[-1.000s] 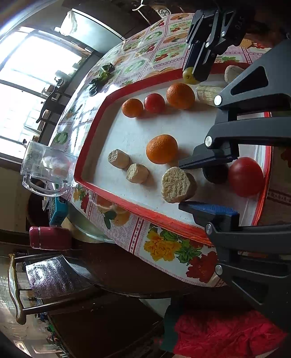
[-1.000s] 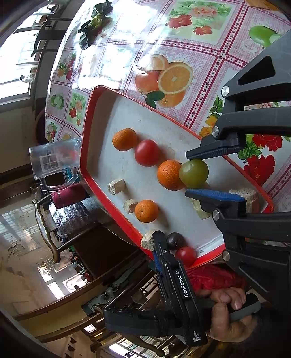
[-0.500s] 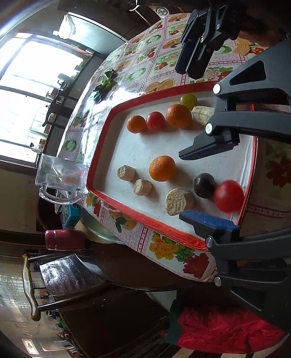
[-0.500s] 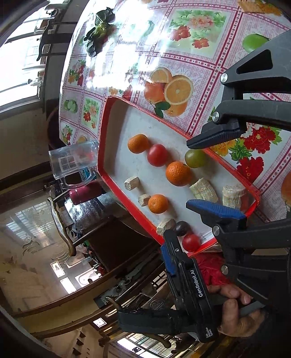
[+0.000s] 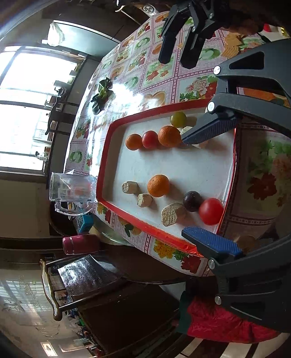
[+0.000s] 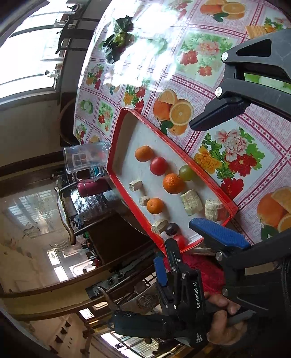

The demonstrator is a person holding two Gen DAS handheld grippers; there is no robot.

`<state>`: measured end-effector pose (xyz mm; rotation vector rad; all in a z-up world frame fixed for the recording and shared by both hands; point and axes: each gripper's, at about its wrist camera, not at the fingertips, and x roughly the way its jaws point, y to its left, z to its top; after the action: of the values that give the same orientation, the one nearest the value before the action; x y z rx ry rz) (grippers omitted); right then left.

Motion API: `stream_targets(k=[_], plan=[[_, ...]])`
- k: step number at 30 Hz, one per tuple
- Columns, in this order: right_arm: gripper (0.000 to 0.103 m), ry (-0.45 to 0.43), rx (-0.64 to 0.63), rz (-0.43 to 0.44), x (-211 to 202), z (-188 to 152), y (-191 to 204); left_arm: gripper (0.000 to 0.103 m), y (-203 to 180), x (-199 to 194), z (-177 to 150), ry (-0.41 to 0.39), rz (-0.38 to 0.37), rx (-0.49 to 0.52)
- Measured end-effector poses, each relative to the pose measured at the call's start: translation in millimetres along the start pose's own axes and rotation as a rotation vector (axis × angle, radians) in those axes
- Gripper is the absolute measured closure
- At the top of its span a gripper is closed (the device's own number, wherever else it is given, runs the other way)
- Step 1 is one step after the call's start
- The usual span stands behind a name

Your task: Organize fruits

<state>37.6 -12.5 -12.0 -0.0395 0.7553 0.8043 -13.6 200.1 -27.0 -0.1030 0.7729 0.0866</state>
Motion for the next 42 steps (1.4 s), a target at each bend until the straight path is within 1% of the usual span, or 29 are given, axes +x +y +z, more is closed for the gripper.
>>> stream_targets(k=[4,5,6,13,17,20,25,29,35,40,42], plan=[[0.008,-0.006,-0.105,0.018,-11,1,3,0.026,-10,-11,-7,-0.02,0.034,0.059],[0.007,-0.005,-0.131,0.025,-13,2,4,0.021,-14,-14,-9,-0.026,0.046,0.074],[0.006,-0.006,-0.157,0.028,-15,2,6,0.019,-17,-16,-11,-0.031,0.056,0.089],[0.004,-0.014,-0.351,0.031,-27,-2,22,0.019,-36,-30,-24,-0.049,0.049,0.163],[0.004,-0.005,-0.412,0.059,-28,-6,28,0.019,-39,-37,-25,-0.052,0.027,0.157],[0.004,-0.002,-0.44,0.07,-27,-9,32,0.019,-40,-44,-27,-0.071,0.006,0.148],[0.004,-0.008,-0.475,0.071,-27,-15,39,0.019,-41,-52,-28,-0.103,0.018,0.154],[0.004,-0.006,-0.479,0.064,-26,-16,40,0.019,-37,-54,-28,-0.108,0.016,0.134],[0.004,-0.006,-0.474,0.083,-24,-13,39,0.019,-33,-56,-28,-0.113,0.017,0.118],[0.004,-0.011,-0.479,0.094,-23,-12,41,0.019,-29,-53,-28,-0.096,-0.032,0.088],[0.004,-0.013,-0.482,0.094,-23,-12,42,0.019,-27,-53,-27,-0.1,-0.029,0.077]])
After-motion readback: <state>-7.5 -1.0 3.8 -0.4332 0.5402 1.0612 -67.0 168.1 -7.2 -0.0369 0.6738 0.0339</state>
